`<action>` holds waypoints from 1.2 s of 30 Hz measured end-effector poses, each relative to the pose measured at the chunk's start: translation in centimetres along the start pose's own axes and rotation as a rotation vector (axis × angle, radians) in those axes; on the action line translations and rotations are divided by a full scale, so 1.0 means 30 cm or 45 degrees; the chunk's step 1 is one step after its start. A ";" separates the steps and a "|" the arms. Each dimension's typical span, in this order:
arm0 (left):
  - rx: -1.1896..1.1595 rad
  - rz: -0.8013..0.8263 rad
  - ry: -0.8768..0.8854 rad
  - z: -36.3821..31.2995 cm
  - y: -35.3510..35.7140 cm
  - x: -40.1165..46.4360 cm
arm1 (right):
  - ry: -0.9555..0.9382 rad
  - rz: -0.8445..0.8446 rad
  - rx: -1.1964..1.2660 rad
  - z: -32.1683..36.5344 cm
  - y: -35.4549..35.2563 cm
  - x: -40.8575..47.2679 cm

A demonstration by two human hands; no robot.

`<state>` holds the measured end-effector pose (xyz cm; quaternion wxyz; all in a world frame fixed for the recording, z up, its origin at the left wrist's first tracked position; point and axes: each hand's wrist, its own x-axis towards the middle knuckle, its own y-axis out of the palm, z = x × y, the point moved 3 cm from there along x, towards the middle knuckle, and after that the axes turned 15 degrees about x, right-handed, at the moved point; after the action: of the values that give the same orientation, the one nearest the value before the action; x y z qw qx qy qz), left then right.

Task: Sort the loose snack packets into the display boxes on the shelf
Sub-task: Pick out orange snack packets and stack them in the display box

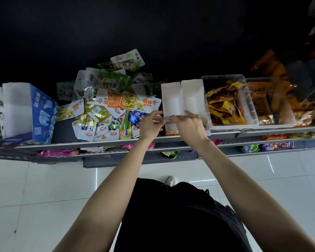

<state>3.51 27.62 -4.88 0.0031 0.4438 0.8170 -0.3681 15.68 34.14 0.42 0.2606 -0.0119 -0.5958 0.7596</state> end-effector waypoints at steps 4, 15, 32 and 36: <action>0.029 0.009 0.038 0.009 -0.005 0.006 | -0.129 0.216 -0.165 0.024 -0.011 -0.038; 0.416 -0.179 0.329 0.100 -0.173 -0.079 | 0.007 0.248 0.424 0.117 -0.048 -0.007; 1.500 -0.078 0.657 0.179 -0.313 0.239 | 0.518 0.463 0.201 0.176 0.401 0.240; 1.694 -0.073 0.654 0.190 -0.291 0.244 | 0.412 0.447 0.193 0.165 0.400 0.201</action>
<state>-9.09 26.54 -6.24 -0.4708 0.4026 0.4056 -0.6722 4.28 30.32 -7.33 0.2167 -0.2171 -0.4764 0.8240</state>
